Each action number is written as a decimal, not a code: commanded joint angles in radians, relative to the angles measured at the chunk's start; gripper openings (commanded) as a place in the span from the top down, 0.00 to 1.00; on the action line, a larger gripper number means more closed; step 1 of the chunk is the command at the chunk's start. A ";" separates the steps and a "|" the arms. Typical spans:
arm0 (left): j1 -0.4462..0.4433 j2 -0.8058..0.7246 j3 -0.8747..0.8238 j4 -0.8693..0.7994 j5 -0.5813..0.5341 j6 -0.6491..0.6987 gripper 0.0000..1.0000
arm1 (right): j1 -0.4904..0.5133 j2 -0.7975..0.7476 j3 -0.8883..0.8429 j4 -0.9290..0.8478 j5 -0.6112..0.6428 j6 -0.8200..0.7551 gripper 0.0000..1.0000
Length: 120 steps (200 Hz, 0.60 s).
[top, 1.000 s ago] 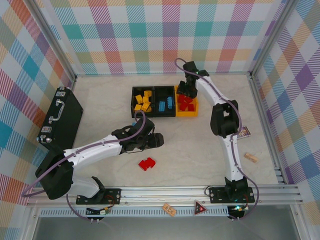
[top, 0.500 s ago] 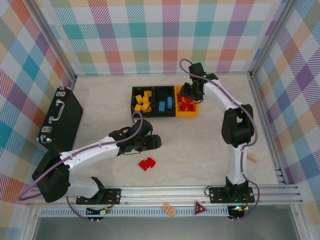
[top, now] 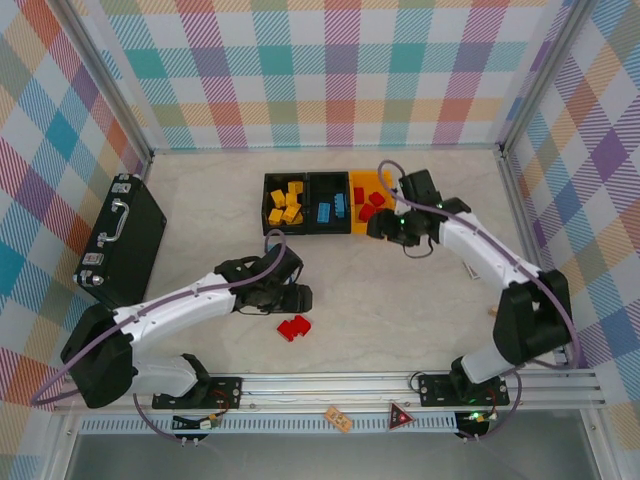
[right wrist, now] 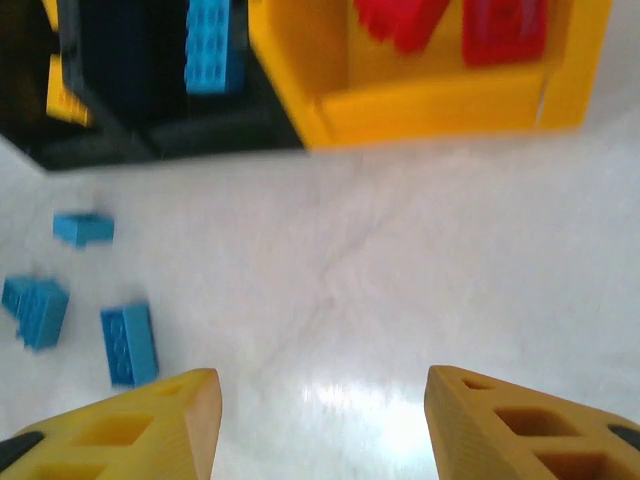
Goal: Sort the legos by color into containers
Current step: Pick up the lego from the middle-left of the table.
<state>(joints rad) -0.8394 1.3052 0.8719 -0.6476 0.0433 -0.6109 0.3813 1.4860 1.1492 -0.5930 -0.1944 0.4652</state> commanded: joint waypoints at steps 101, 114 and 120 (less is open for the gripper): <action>-0.116 0.256 0.119 -0.123 -0.058 0.205 0.33 | 0.058 -0.366 -0.541 0.113 -0.391 0.092 0.40; -0.118 0.274 0.123 -0.109 -0.061 0.206 0.35 | 0.059 -0.363 -0.550 0.126 -0.394 0.101 0.41; -0.119 0.284 0.124 -0.104 -0.063 0.206 0.36 | 0.060 -0.363 -0.551 0.131 -0.392 0.104 0.41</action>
<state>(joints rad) -0.9459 1.5604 0.9684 -0.7551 0.0090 -0.4282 0.4362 1.1358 0.6071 -0.5297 -0.5545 0.5327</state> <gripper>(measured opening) 0.654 0.593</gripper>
